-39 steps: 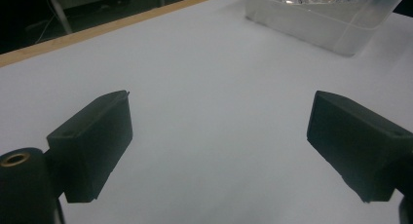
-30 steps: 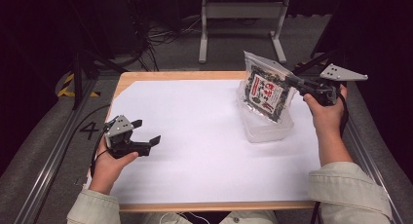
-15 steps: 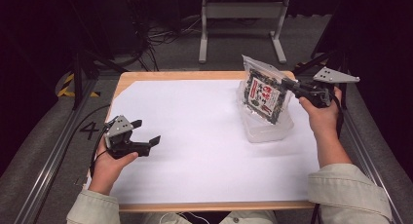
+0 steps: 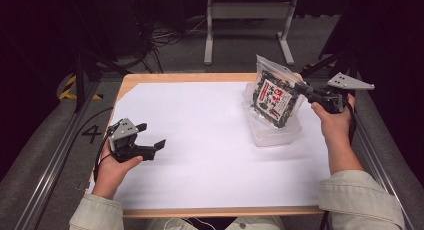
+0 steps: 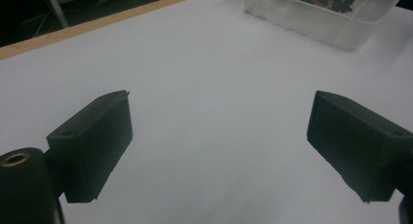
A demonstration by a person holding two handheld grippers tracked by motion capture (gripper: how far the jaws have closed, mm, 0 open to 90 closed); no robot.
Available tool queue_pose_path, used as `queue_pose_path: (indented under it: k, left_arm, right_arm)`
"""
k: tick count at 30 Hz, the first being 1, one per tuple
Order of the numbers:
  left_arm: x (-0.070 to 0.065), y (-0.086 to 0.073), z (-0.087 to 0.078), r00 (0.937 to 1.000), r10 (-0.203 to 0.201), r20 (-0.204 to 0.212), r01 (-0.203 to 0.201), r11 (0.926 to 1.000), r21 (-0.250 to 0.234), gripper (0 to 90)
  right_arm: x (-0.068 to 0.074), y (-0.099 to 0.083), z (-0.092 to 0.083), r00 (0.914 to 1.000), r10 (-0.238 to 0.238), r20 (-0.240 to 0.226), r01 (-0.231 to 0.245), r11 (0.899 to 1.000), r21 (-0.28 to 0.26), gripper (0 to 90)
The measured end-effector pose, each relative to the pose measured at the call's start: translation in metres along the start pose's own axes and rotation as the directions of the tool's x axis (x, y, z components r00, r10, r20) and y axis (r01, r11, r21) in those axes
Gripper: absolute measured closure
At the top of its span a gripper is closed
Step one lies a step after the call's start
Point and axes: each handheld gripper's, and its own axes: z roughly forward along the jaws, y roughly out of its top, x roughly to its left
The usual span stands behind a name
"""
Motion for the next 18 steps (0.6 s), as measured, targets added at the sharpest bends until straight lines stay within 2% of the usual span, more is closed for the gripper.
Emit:
queue_pose_path:
  k: [14,18]
  left_arm:
    - [0.002,-0.002,-0.004,0.9997,-0.024,-0.005,0.024,0.9997,-0.004,10.3]
    - [0.002,-0.002,-0.005,0.9998,-0.018,-0.004,0.018,0.9998,0.0,10.2]
  right_arm:
    - [-0.01,0.001,0.0,0.9996,0.023,0.013,-0.023,1.0,0.003,85.8]
    - [-0.013,0.002,0.002,0.999,0.03,0.033,-0.03,1.0,0.001,78.4]
